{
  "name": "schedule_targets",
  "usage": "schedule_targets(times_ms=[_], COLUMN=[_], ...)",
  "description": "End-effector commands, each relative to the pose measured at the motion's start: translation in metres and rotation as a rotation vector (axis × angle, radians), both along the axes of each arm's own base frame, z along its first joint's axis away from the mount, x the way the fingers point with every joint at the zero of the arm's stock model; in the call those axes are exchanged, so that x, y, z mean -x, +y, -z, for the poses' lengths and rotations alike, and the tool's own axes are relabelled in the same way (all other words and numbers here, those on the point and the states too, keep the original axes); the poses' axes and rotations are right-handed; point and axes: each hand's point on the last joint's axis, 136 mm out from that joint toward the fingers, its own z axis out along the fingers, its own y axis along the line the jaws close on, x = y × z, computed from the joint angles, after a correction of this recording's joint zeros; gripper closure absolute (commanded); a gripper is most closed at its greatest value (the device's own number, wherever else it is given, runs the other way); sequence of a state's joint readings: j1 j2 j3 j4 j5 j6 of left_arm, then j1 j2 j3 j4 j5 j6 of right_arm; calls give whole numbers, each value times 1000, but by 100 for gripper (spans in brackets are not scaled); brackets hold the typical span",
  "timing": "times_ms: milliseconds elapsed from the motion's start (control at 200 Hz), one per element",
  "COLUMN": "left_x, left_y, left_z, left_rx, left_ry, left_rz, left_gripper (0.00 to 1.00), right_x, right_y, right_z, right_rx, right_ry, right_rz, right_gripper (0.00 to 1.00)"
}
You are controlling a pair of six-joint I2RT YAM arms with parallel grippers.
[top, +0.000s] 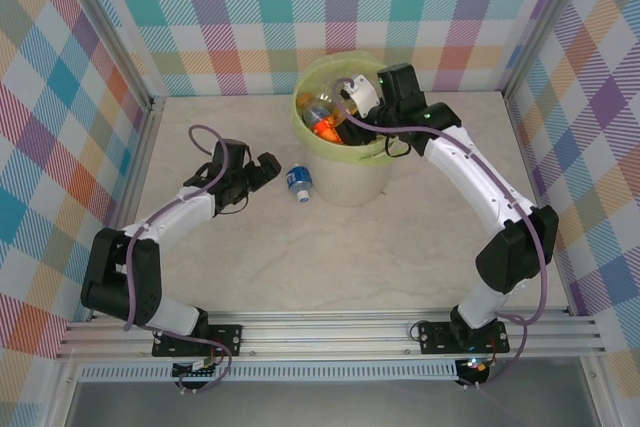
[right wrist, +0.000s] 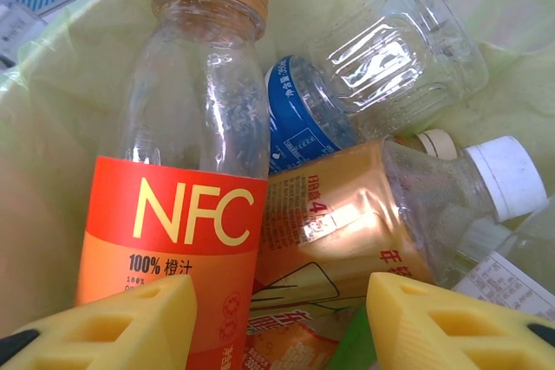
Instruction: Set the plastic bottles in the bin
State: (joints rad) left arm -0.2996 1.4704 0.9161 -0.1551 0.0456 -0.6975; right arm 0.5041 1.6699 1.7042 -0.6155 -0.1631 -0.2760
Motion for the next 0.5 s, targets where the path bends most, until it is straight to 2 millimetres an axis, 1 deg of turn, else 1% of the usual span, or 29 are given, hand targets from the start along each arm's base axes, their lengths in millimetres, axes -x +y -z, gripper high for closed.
schedule_targets(times_ms=[0,215,270,315,390,465,495], left_x=[-9,-15,-16,-18,-24,-32,-35], left_y=[-19,-40,-44,-46,-51,-58,-61], left_z=[-13,-4,2,7,14,19,21], left_rx=[10,0,-4,-6,1,-1,-9], left_ry=[-37,-45,-42,-39,-37,-28,-24], left_rz=[81,156,166,168,179,212,228], left_gripper=[0,0,0,0,0,0,0], right_x=[27,32,32,29,18,7,6], right_y=[10,24,28,30,30,26,24], right_z=[-5,-42,-46,-46,-41,-38,-40], right_rx=[-59,-240,-271,-294,-288,-280,-285], right_ry=[76,39,32,52,35,2,-17], right_rz=[-74,-93,-108,-91,-46,11,25], right_gripper=[45,43,42,40,40,38,36])
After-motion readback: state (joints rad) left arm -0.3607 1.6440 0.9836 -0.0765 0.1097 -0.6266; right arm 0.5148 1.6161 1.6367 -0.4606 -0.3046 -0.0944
